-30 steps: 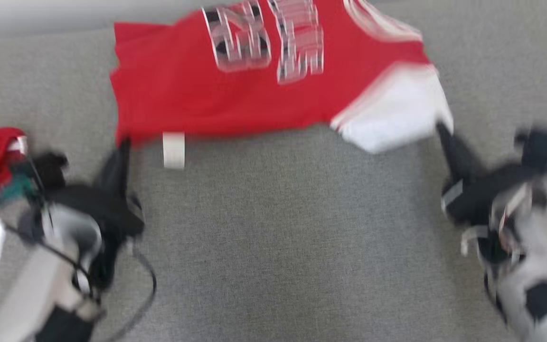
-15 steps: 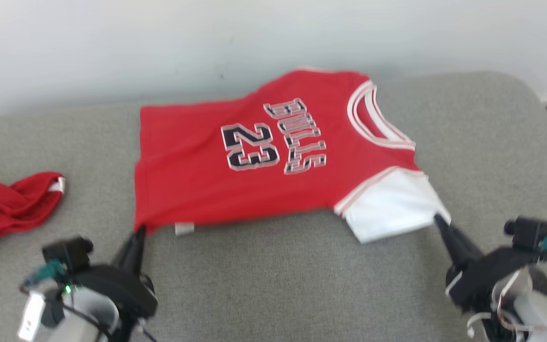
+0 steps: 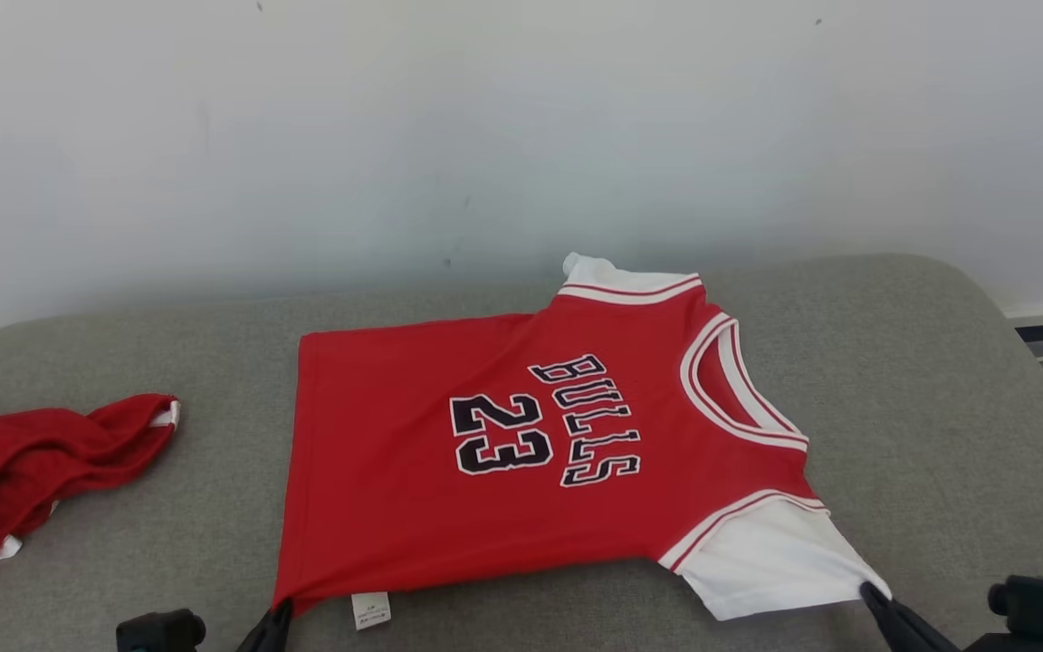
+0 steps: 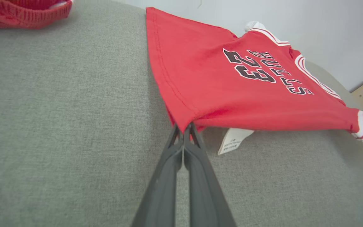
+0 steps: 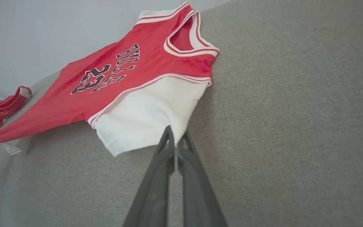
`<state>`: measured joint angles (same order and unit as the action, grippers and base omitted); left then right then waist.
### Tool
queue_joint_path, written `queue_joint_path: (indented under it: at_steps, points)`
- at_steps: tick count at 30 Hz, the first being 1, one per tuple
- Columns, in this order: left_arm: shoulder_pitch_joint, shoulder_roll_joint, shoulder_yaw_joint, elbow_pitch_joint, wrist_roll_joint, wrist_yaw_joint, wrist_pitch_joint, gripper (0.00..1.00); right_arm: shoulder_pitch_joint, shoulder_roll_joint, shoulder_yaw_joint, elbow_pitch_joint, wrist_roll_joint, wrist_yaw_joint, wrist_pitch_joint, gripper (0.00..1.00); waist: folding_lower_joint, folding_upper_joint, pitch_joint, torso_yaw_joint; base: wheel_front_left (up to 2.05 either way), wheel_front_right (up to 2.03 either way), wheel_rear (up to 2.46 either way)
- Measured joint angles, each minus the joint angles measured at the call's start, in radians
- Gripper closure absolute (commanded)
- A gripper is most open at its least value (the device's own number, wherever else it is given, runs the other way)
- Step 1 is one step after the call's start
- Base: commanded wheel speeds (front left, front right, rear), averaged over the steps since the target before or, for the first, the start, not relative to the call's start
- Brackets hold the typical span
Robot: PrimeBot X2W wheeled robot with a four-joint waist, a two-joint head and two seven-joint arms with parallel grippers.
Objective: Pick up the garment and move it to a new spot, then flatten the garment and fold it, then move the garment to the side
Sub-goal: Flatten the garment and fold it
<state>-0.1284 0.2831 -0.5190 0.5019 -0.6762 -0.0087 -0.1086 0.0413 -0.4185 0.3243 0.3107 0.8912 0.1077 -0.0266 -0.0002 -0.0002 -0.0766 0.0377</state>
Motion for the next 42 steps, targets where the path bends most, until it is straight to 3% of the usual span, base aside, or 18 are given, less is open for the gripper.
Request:
queue_joint_path:
  at_steps: [4,20,21,22,23,24,25,34,42]
  points:
    - [0.022,0.006,0.010,-0.056,-0.008,0.008,-0.007,1.00,0.050,-0.019,-0.037,-0.065,0.042,-0.022,0.004,1.00,0.0001,0.0000,-0.008,0.000,0.00,0.00,0.00]
    - [0.032,-0.003,-0.045,-0.019,0.022,0.045,0.057,0.98,0.073,-0.014,0.040,-0.079,-0.002,-0.094,0.089,1.00,0.0003,0.0002,0.034,-0.005,0.00,0.00,0.00]
    - [0.032,-0.003,-0.047,-0.018,0.022,0.045,0.062,0.58,0.073,-0.016,0.039,-0.080,-0.005,-0.097,0.089,1.00,0.0003,0.0002,0.035,-0.004,0.00,0.00,0.00]
    - [0.032,-0.005,-0.045,-0.016,0.023,0.051,0.063,0.00,0.073,-0.014,0.032,-0.080,-0.003,-0.100,0.089,1.00,0.0003,0.0002,0.036,-0.003,0.00,0.00,0.00]
    - [0.032,-0.005,-0.043,-0.014,0.023,0.053,0.063,0.00,0.073,-0.015,0.030,-0.080,-0.003,-0.101,0.090,0.78,0.0003,0.0002,0.037,-0.002,0.00,0.00,0.00]
    - [0.032,-0.005,-0.043,-0.011,0.023,0.053,0.064,0.00,0.073,-0.016,0.030,-0.080,-0.002,-0.105,0.090,0.33,0.0003,0.0002,0.038,-0.002,0.00,0.00,0.00]
    - [0.032,-0.005,-0.042,-0.008,0.023,0.057,0.064,0.00,0.073,-0.015,0.026,-0.080,-0.002,-0.108,0.089,0.00,0.0003,0.0002,0.038,-0.001,0.00,0.00,0.00]
    - [0.065,-0.003,0.018,-0.032,0.007,0.089,0.028,0.00,0.120,-0.039,-0.052,-0.092,0.055,-0.113,0.079,0.00,0.0003,0.0002,0.040,-0.001,0.00,0.00,0.00]
    - [0.094,0.008,0.067,-0.118,0.014,0.108,-0.070,0.00,0.135,-0.053,-0.094,-0.174,0.032,-0.131,-0.014,0.00,0.0002,0.0002,0.037,-0.001,0.00,0.00,0.00]
